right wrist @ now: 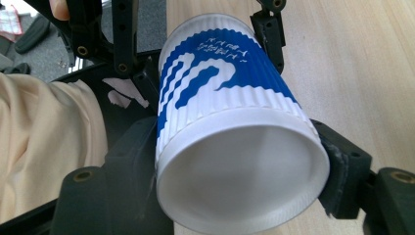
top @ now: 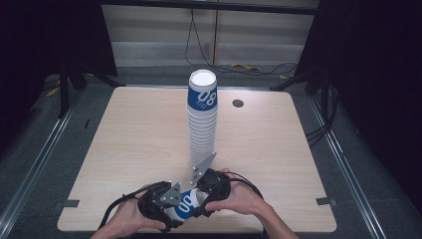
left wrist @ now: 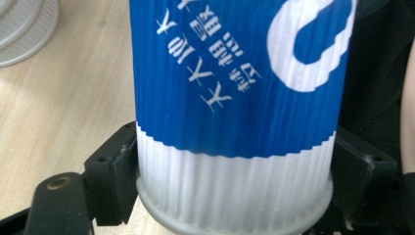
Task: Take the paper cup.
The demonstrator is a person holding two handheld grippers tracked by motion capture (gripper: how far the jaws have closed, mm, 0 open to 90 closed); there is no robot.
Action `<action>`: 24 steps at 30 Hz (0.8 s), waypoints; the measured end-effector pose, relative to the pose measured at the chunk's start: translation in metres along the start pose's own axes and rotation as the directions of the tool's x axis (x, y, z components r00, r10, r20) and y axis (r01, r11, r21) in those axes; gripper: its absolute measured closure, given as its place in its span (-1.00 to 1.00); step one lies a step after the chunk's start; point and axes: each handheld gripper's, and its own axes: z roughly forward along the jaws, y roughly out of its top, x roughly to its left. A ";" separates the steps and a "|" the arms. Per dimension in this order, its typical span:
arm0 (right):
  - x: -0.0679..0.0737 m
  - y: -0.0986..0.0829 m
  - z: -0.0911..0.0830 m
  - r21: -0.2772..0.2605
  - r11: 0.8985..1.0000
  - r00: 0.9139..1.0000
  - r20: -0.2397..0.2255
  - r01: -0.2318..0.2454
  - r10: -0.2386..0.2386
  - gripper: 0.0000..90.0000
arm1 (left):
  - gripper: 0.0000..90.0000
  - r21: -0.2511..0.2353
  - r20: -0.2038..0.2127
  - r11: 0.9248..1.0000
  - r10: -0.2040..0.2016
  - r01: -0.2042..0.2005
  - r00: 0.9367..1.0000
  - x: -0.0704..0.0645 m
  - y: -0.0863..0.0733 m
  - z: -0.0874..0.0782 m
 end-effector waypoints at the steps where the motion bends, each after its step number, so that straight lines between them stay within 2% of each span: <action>1: 0.000 0.000 0.000 0.000 1.000 1.000 0.000 0.000 0.000 -0.38 | -0.58 -0.002 0.000 1.000 0.003 -0.003 1.000 0.000 0.000 0.000; 5: 0.001 0.000 -0.001 0.005 1.000 1.000 0.004 0.012 -0.012 -0.37 | -0.62 -0.023 -0.014 1.000 -0.003 0.002 1.000 0.000 -0.002 0.001; 9: 0.000 -0.001 -0.003 0.002 1.000 1.000 0.015 0.009 -0.009 -0.36 | -0.64 -0.039 -0.010 0.999 -0.017 0.017 1.000 0.002 -0.003 -0.001; 12: -0.002 -0.002 -0.005 0.003 1.000 1.000 0.015 0.000 0.000 -0.36 | -0.65 -0.068 -0.008 0.997 -0.030 0.029 1.000 0.004 -0.004 -0.004; 18: -0.003 -0.005 -0.006 0.003 1.000 1.000 0.020 -0.012 0.012 -0.36 | -0.65 -0.155 0.009 0.986 -0.062 0.063 0.998 0.008 -0.007 -0.011; 21: -0.004 -0.007 -0.007 -0.005 1.000 0.999 0.027 -0.018 0.018 -0.36 | -0.65 -0.178 0.008 0.982 -0.065 0.066 0.998 0.010 -0.009 -0.013; 22: -0.004 -0.007 -0.007 -0.007 1.000 1.000 0.025 -0.018 0.018 -0.36 | -0.65 -0.173 0.005 0.983 -0.066 0.065 0.998 0.010 -0.009 -0.015; 24: -0.003 -0.008 -0.009 -0.013 0.999 0.999 0.031 -0.030 0.031 -0.36 | -0.65 -0.205 0.009 0.976 -0.077 0.078 0.997 0.011 -0.010 -0.016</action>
